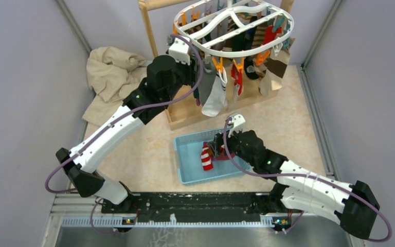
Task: Remove the socks clipped to the hanger
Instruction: Adjust the hanger on the clothesline.
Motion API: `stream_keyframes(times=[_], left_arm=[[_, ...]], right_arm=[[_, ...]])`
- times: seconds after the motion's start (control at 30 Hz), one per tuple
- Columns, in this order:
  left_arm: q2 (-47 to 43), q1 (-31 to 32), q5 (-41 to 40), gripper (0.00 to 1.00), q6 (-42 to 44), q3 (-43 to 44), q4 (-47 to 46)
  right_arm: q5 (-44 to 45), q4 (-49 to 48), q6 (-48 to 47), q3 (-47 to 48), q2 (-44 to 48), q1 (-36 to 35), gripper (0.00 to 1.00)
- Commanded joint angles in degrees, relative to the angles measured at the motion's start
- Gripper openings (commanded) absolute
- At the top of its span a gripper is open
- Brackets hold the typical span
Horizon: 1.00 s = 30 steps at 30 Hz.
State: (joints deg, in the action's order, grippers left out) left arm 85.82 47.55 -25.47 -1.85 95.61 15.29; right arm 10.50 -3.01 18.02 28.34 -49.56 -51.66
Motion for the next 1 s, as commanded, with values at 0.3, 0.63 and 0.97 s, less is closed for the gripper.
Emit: stream_keyframes(times=[0.3, 0.63, 0.97], left_arm=[[-1.4, -3.7, 2.4, 0.55, 0.1, 2.5, -6.6], [2.4, -8.1, 7.0, 0.53, -1.1, 5.1, -6.8], [5.8, -7.1, 10.6, 0.50, -2.4, 8.4, -8.8]], right_arm=[[-1.1, -3.6, -0.4, 2.7, 0.5, -0.5, 0.80], [-1.2, -3.9, -0.1, 2.5, 0.5, -0.6, 0.80], [-1.3, -4.3, 0.1, 2.0, 0.3, -0.5, 0.80]])
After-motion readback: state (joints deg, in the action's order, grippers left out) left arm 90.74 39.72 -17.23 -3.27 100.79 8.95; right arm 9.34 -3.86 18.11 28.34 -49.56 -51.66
